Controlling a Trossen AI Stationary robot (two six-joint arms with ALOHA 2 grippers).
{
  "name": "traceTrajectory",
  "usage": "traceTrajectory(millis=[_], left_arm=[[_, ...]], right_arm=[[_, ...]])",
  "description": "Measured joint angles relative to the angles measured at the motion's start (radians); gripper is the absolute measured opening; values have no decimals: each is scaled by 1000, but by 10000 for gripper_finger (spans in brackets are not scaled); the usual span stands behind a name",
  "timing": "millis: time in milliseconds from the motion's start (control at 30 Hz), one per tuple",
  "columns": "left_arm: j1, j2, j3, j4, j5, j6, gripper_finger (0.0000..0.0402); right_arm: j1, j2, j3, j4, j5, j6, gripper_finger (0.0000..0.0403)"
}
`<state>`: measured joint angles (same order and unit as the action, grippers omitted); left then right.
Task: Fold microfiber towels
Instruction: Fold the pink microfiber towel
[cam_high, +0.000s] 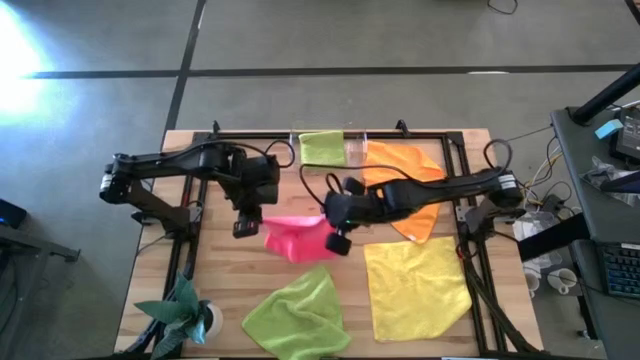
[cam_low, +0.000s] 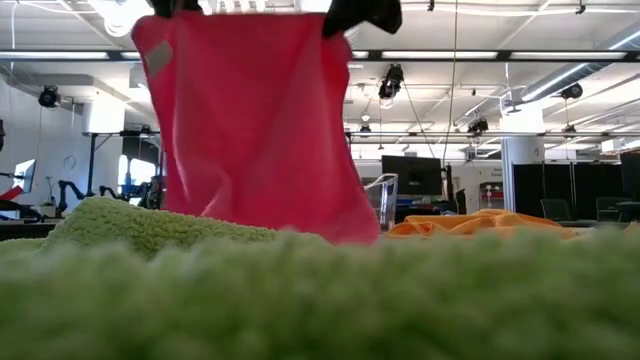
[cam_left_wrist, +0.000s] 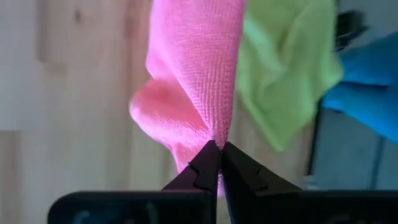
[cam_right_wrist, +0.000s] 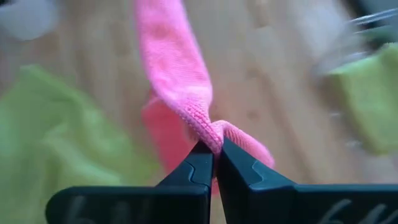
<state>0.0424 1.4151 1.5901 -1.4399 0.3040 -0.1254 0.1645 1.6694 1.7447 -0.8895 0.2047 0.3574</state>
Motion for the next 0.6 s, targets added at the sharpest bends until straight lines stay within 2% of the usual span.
traceTrajectory(millis=[133, 267, 333, 500, 600], left_arm=[[-31, 0, 36, -6, 70, -82, 0], [-44, 1, 50, -9, 76, -104, 0], [-41, 5, 43, -8, 9, -104, 0], [-22, 48, 28, -11, -266, -90, 0], [-9, 80, 25, -13, -419, -62, 0]], right_arm=[[44, -25, 0, -7, -68, 47, 8], [62, -50, 0, -23, -73, 61, 8], [53, -54, 0, -53, -34, 44, 8], [-15, -6, 0, -138, 109, -13, 8], [-67, 34, 0, -137, 151, -69, 8]])
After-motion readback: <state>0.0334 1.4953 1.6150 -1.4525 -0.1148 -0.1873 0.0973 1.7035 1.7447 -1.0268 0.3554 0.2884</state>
